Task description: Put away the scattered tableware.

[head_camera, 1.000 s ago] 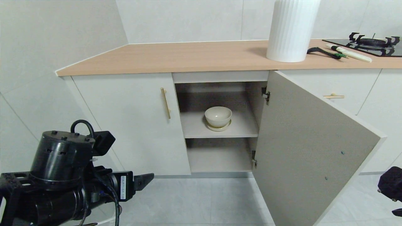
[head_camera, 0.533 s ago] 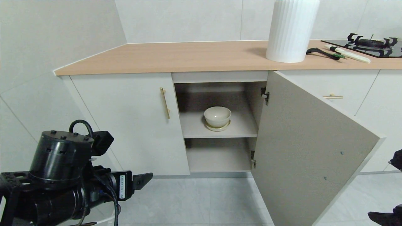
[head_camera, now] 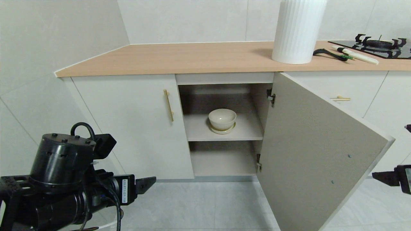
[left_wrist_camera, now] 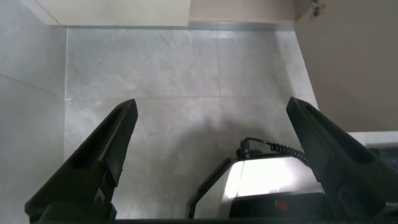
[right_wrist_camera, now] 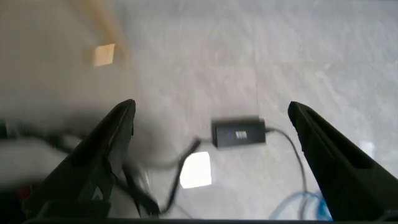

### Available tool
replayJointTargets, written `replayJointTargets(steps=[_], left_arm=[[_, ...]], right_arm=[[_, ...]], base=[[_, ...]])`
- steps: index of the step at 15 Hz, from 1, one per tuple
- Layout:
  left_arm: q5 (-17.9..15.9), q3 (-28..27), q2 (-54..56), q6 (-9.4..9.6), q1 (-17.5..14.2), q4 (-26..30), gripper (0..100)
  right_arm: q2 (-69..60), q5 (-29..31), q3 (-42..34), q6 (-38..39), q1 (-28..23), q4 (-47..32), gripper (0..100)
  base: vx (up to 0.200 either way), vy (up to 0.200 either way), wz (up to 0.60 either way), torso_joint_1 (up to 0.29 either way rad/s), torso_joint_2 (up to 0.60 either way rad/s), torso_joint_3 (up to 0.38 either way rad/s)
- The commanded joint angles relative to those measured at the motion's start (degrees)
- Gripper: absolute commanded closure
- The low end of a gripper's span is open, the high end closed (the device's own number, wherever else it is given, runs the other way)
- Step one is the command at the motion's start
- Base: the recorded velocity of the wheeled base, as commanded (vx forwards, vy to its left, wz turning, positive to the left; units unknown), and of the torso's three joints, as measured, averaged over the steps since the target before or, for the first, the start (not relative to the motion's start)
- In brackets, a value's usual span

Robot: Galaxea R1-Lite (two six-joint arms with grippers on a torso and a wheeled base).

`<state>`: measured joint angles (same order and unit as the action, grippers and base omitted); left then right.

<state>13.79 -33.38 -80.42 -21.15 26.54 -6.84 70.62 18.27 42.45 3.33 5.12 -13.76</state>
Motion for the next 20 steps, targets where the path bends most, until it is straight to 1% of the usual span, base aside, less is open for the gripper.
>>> replayJointTargets(steps=[1, 2, 3, 7, 10, 15, 17, 18, 19, 20], left_arm=[[0.0, 0.0, -0.1, -0.03, 0.0, 0.0, 0], [0.0, 0.0, -0.2, -0.03, 0.0, 0.0, 0], [0.0, 0.0, -0.2, -0.03, 0.0, 0.0, 0], [0.0, 0.0, -0.1, -0.03, 0.0, 0.0, 0], [0.0, 0.0, -0.1, -0.03, 0.0, 0.0, 0], [0.0, 0.0, 0.1, -0.03, 0.0, 0.0, 0], [0.0, 0.0, 0.1, -0.03, 0.0, 0.0, 0], [0.0, 0.0, 0.0, -0.03, 0.0, 0.0, 0], [0.0, 0.0, 0.0, -0.03, 0.0, 0.0, 0], [0.0, 0.0, 0.0, -0.03, 0.0, 0.0, 0]], right_arm=[[5.5, 0.0, 0.0, 3.0, -2.4, 4.4, 0], [6.9, 0.0, 0.1, 5.8, -2.4, 7.3, 0], [7.9, 0.0, 0.1, 7.0, -2.4, 9.4, 0], [8.1, 0.0, -0.1, 7.6, -2.1, 10.7, 0], [8.1, 0.0, -0.2, 8.6, -0.6, 10.7, 0], [8.7, 0.0, -1.2, 13.5, 6.7, 10.7, 0], [8.9, 0.0, -1.2, 15.0, 8.9, 10.8, 0], [9.3, 0.0, -1.1, 17.6, 12.0, 10.8, 0], [9.5, 0.0, -1.2, 18.6, 13.6, 11.1, 0], [9.5, 0.0, -1.2, 18.6, 13.8, 11.1, 0]], base=[[0.000, 0.000, 0.00, 0.000, 0.00, 0.000], [0.000, 0.000, 0.00, 0.000, 0.00, 0.000], [0.000, 0.000, 0.00, 0.000, 0.00, 0.000], [0.000, 0.000, 0.00, 0.000, 0.00, 0.000], [0.000, 0.000, 0.00, 0.000, 0.00, 0.000], [0.000, 0.000, 0.00, 0.000, 0.00, 0.000], [0.000, 0.000, 0.00, 0.000, 0.00, 0.000], [0.000, 0.000, 0.00, 0.000, 0.00, 0.000], [0.000, 0.000, 0.00, 0.000, 0.00, 0.000], [0.000, 0.000, 0.00, 0.000, 0.00, 0.000]])
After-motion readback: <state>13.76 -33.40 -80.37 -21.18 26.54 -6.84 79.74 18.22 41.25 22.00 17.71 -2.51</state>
